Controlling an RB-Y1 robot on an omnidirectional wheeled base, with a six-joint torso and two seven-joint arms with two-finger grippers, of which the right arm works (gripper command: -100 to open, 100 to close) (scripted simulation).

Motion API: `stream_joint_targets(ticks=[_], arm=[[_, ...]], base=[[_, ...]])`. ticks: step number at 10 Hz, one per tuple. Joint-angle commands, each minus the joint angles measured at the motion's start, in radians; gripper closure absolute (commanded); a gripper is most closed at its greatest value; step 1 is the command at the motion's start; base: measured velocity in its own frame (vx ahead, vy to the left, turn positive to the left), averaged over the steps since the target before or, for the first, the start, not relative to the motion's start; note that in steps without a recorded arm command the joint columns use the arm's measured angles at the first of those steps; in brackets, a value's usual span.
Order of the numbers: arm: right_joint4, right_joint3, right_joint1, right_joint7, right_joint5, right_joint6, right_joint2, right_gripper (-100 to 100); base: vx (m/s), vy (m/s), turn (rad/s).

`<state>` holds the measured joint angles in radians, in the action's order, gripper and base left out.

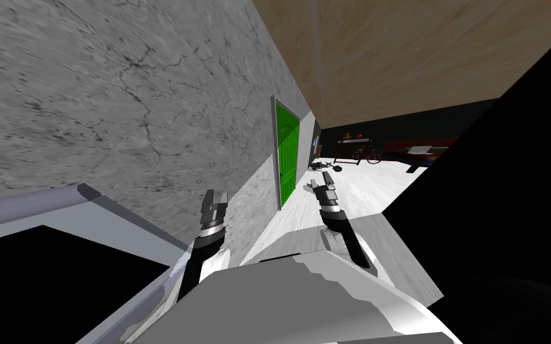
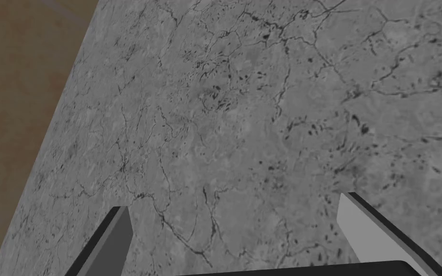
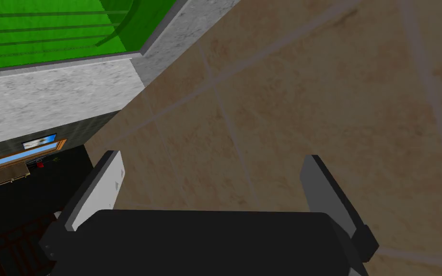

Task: Pull the door open

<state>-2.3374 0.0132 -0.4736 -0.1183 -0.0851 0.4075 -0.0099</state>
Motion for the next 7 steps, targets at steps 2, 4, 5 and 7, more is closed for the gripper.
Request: stream_joint_targets(ticks=[2,4,5,7], arm=[[0.028,0.005,-0.007,0.037,-0.038,0.012,-0.014,-100],[0.055,0.009,-0.014,0.073,-0.074,0.023,-0.025,-100],[0.071,0.012,-0.018,0.095,-0.096,0.030,-0.030,-100],[0.098,0.017,-0.024,0.130,-0.132,0.041,-0.038,-100]], base=[[0.142,-0.049,0.141],[0.196,-0.070,0.145],[0.183,-0.103,0.167],[0.156,-0.102,0.162]])
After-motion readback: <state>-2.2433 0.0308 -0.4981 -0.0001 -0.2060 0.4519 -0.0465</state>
